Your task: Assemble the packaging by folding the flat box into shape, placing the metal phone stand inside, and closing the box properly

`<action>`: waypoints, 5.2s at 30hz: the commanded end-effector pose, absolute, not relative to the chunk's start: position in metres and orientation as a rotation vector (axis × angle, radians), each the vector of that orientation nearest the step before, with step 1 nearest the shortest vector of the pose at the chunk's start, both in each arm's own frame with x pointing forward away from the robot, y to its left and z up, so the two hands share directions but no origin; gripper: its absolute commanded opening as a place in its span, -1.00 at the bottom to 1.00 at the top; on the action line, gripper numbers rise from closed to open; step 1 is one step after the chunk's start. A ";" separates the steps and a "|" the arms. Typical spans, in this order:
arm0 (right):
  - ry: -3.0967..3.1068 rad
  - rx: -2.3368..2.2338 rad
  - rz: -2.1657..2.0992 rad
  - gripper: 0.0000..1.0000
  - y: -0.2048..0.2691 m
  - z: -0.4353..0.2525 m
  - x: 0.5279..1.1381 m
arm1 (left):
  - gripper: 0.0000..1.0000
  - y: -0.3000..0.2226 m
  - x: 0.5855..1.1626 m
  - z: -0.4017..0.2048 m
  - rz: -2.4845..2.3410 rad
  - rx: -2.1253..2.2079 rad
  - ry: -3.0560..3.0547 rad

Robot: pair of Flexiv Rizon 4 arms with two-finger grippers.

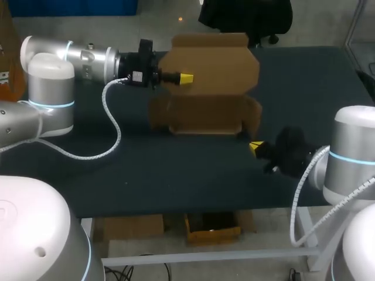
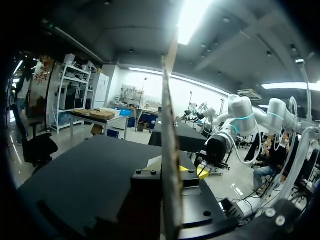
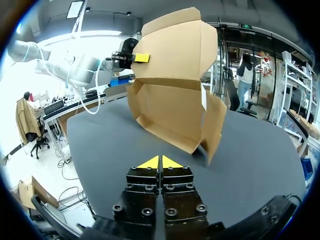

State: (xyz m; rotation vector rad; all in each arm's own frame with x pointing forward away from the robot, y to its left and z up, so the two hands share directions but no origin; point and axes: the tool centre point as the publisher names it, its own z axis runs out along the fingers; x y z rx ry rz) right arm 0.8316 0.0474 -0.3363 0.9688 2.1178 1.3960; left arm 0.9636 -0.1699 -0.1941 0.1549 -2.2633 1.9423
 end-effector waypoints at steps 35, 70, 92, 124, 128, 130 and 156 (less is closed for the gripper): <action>2.078 0.933 1.457 -1.00 0.051 -0.340 0.822 | -1.00 -0.170 0.957 -0.165 1.909 0.285 -2.122; 2.018 0.936 1.505 -1.00 0.121 -0.368 0.853 | -1.00 -0.169 0.969 -0.187 1.868 0.322 -2.106; 1.987 1.025 1.390 -1.00 0.155 -0.393 0.897 | -1.00 -0.169 0.969 -0.187 1.868 0.322 -2.106; 1.965 1.112 1.361 -1.00 0.159 -0.425 0.916 | -1.00 -0.169 0.969 -0.187 1.868 0.322 -2.106; 1.964 1.120 1.359 -1.00 0.157 -0.427 0.917 | -1.00 -0.169 0.969 -0.187 1.868 0.322 -2.106; 1.964 1.122 1.360 -1.00 0.157 -0.428 0.917 | -1.00 -0.169 0.969 -0.187 1.868 0.322 -2.106; 1.963 1.117 1.422 -1.00 0.154 -0.426 0.912 | -1.00 -0.169 0.969 -0.187 1.868 0.322 -2.106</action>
